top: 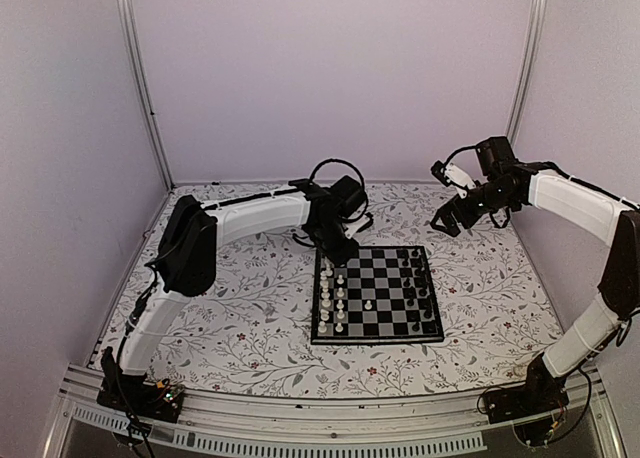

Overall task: Set up the chess pieces on the board
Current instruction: Place the chess piece on the chessboard.

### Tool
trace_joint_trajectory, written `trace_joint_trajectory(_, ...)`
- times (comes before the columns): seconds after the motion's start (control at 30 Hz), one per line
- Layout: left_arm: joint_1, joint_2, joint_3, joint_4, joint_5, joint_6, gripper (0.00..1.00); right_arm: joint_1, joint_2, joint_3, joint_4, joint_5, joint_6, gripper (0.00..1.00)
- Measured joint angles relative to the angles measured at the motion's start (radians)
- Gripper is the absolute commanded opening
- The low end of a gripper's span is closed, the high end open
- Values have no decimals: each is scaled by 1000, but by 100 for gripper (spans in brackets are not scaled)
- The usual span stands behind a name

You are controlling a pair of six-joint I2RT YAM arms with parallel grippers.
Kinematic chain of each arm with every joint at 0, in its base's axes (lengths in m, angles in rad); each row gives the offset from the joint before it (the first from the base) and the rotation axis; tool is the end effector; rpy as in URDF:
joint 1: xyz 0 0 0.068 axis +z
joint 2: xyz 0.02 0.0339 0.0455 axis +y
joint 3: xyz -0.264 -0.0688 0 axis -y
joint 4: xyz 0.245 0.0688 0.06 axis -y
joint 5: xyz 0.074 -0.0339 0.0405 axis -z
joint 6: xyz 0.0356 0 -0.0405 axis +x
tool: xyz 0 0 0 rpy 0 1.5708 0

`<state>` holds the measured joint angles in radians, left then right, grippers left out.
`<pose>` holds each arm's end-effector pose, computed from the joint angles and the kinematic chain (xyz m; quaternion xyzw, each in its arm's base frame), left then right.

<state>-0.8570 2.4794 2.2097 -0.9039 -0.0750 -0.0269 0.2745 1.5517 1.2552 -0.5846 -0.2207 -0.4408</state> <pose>0.3442 -0.3933 0.1674 0.3883 0.8995 -0.0511 0.1939 0.3213 0.0986 0.2794 -0.3623 0.8632 0.0754 0.3434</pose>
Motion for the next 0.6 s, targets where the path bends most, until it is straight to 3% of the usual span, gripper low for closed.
trace_joint_trajectory(0.33,-18,-16,30,8,-3,9,27,0,0,0,-9,1,0,99)
trace_joint_trajectory(0.6,-88,-218,-100,65,32,87,29,-39,-37,-42,24,51,20,99)
